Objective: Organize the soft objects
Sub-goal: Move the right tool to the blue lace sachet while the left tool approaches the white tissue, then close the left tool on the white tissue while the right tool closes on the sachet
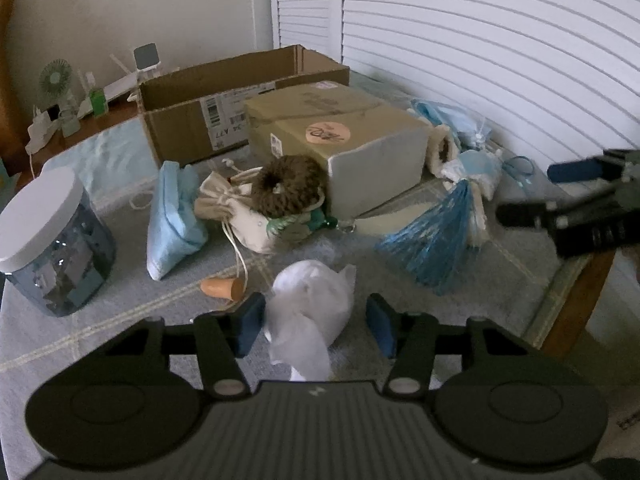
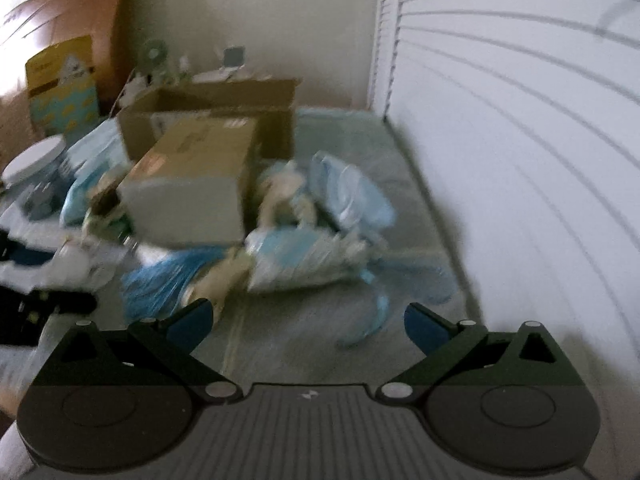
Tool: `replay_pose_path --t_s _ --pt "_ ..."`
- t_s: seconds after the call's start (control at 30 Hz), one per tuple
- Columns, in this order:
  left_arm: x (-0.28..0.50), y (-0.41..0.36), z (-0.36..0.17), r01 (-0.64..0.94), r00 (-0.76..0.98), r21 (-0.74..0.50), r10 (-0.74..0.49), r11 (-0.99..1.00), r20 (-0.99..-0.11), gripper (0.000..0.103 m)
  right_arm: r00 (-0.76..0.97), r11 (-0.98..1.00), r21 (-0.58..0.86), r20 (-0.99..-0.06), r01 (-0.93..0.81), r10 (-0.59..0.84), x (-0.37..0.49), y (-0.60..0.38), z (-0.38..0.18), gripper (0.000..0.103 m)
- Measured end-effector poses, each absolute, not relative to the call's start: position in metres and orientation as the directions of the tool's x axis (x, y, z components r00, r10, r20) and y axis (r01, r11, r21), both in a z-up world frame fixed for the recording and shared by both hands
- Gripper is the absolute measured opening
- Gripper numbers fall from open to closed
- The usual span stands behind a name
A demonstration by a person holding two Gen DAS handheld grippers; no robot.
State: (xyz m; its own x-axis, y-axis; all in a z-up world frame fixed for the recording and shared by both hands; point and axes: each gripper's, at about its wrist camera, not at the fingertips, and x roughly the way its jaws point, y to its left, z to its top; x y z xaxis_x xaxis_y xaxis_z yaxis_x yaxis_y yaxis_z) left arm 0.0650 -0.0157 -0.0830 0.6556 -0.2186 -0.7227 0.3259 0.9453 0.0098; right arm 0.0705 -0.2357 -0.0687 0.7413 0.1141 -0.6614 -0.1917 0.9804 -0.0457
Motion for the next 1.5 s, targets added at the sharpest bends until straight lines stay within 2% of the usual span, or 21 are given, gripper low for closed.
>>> replay_pose_path --t_s 0.37,0.47,0.6,0.73,0.9,1.5 --pt "0.072 -0.015 -0.084 0.335 0.638 -0.012 -0.236 0.942 -0.733 0.055 0.757 0.981 -0.012 -0.638 -0.193 0.141 0.115 -0.226 -0.061 0.101" --pt "0.074 -0.016 -0.084 0.339 0.634 -0.013 -0.239 0.941 -0.736 0.055 0.728 0.982 -0.030 -0.675 -0.188 0.119 0.124 -0.223 -0.070 0.095" --pt "0.075 -0.017 -0.084 0.347 0.628 -0.011 -0.241 0.938 -0.740 0.054 0.695 0.984 -0.005 -0.708 -0.180 0.123 0.127 -0.225 -0.076 0.083" --pt "0.074 -0.017 -0.081 0.361 0.625 0.002 -0.241 0.932 -0.743 0.044 0.693 0.984 -0.027 -0.713 -0.175 0.103 0.122 -0.223 -0.073 0.072" --pt "0.071 -0.014 -0.076 0.392 0.607 -0.010 -0.266 0.920 -0.749 0.043 0.704 0.982 -0.050 -0.704 -0.182 0.095 0.110 -0.223 -0.061 0.060" --pt "0.037 0.006 -0.033 0.473 0.633 0.011 -0.331 0.881 -0.700 0.043 0.768 0.959 -0.128 -0.629 -0.252 0.118 0.077 -0.206 0.016 0.060"
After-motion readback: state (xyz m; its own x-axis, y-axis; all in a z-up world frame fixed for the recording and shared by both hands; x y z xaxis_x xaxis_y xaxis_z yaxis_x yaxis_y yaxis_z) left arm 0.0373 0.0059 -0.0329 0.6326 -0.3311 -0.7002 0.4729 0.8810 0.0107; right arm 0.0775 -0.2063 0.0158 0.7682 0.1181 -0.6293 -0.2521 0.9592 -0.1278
